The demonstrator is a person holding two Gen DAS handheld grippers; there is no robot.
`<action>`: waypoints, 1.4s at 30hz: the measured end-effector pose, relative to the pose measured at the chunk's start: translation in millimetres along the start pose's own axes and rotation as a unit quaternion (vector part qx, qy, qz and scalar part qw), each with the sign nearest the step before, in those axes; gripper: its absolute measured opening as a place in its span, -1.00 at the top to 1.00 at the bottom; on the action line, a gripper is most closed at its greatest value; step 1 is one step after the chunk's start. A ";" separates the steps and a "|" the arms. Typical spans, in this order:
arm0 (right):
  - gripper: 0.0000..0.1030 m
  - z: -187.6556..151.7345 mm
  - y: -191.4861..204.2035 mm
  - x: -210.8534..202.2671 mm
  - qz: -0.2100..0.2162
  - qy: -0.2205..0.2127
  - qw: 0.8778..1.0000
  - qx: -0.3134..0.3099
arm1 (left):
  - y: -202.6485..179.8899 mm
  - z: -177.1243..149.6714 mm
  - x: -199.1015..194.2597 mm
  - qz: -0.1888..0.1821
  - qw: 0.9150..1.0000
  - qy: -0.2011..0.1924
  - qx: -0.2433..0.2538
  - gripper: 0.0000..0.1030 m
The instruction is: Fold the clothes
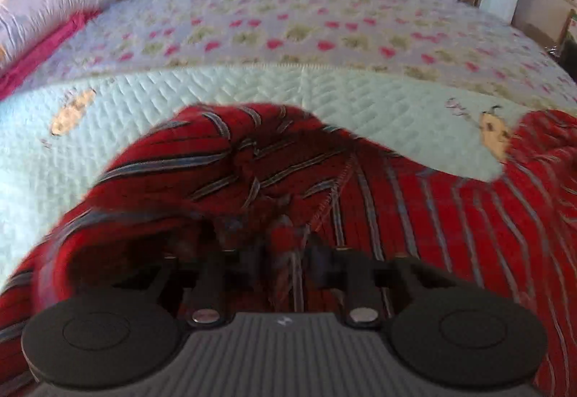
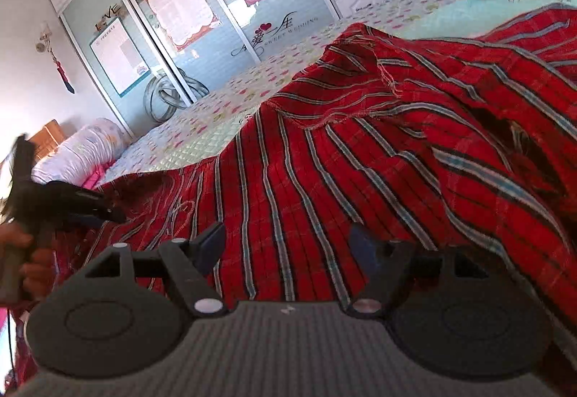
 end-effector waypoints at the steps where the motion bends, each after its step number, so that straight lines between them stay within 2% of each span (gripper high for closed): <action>1: -0.58 0.0 -1.7 0.1 0.006 -0.001 1.000 0.001 | -1.6 3.7 11.2 0.003 1.000 0.010 0.000 0.50; 4: -0.58 -2.3 -6.4 -3.9 0.020 -0.009 1.000 0.014 | -3.9 22.5 28.0 0.040 0.999 -0.012 0.022 0.57; 6: -0.58 -5.5 -6.7 -4.6 0.025 -0.013 0.999 0.020 | -5.8 35.9 42.2 0.085 0.995 -0.021 0.054 0.59; 8: -0.58 -7.6 -0.9 1.8 0.021 -0.015 1.000 0.013 | -3.8 51.1 59.9 0.142 0.985 -0.032 0.091 0.60; 9: -0.58 -10.7 1.1 3.8 0.020 -0.016 1.000 0.011 | -0.2 56.7 64.3 0.167 0.980 -0.034 0.099 0.68; 12: -0.57 -12.6 0.2 7.6 0.022 -0.018 1.000 0.013 | 7.0 81.1 73.5 0.217 0.969 -0.040 0.110 0.84; 14: -0.57 -12.1 -1.9 8.1 0.024 -0.021 0.999 0.019 | 12.5 92.1 72.3 0.200 0.976 -0.031 0.083 0.85; 17: -0.57 -12.9 -2.4 7.2 0.024 -0.021 0.999 0.019 | 3.0 93.0 64.9 0.185 0.976 -0.033 0.109 0.84; 18: -0.57 -12.6 -2.6 7.2 0.024 -0.021 0.999 0.019 | -2.3 89.6 66.4 0.177 0.976 -0.021 0.126 0.69; 20: -0.57 -12.3 -2.8 7.2 0.024 -0.021 0.999 0.019 | -10.9 74.3 70.3 0.167 0.972 0.023 0.164 0.60; 22: -0.57 -12.4 -2.7 6.3 0.025 -0.021 0.999 0.019 | -17.1 61.1 58.5 0.181 0.960 0.023 0.211 0.31; 24: -0.57 -12.6 -2.6 5.7 0.025 -0.021 0.999 0.020 | -16.5 50.2 43.5 0.185 0.953 0.033 0.236 -0.11; 26: -0.57 -12.6 -2.4 5.6 0.024 -0.021 0.999 0.020 | -16.0 39.3 28.5 0.189 0.946 0.043 0.260 -0.29; 28: -0.57 -12.6 -2.2 5.6 0.023 -0.021 0.999 0.019 | -12.9 28.5 10.6 0.183 0.942 0.048 0.278 -0.29; 29: -0.57 -12.6 -1.9 5.6 0.022 -0.020 0.999 0.018 | -10.2 23.3 0.2 0.175 0.942 0.046 0.284 -0.29; 31: -0.57 -12.0 -1.8 6.3 0.020 -0.019 0.999 0.017 | -5.0 11.8 -33.3 0.131 0.950 0.026 0.284 -0.27; 33: -0.57 -11.9 -1.2 7.1 0.017 -0.018 1.000 0.015 | 0.8 -0.9 -76.4 0.062 0.967 -0.010 0.248 -0.28; 34: -0.57 -11.8 -0.8 7.5 0.016 -0.017 1.000 0.014 | 5.3 -9.5 -101.2 0.003 0.974 -0.020 0.225 -0.29; 35: -0.57 -11.9 -0.2 8.1 0.014 -0.016 1.000 0.012 | 11.2 -15.0 -113.8 -0.035 0.978 -0.023 0.206 -0.30; 38: -0.57 -11.7 0.5 9.4 0.009 -0.013 1.000 0.008 | 42.2 -35.5 -162.7 -0.073 0.985 -0.056 0.143 -0.30; 39: -0.58 -11.7 0.8 9.9 0.008 -0.012 1.000 0.006 | 57.1 -39.6 -172.3 -0.047 0.988 -0.076 0.126 -0.30; 40: -0.58 -11.7 1.2 10.4 0.006 -0.011 1.000 0.004 | 76.5 -44.3 -182.5 -0.002 0.989 -0.098 0.110 -0.31; 42: -0.58 -11.9 1.9 11.0 0.003 -0.009 1.000 0.002 | 110.2 -52.5 -193.9 0.094 0.980 -0.139 0.104 -0.41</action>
Point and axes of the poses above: each gripper's, at about its wrist camera, not at the fingertips, and x roughly the way its jaws point, y to its left, z to its top, the point moved 6 cm from there along x, roughly the way its jaws point, and after that the axes turned 4 degrees about z, right-handed, at the moved point
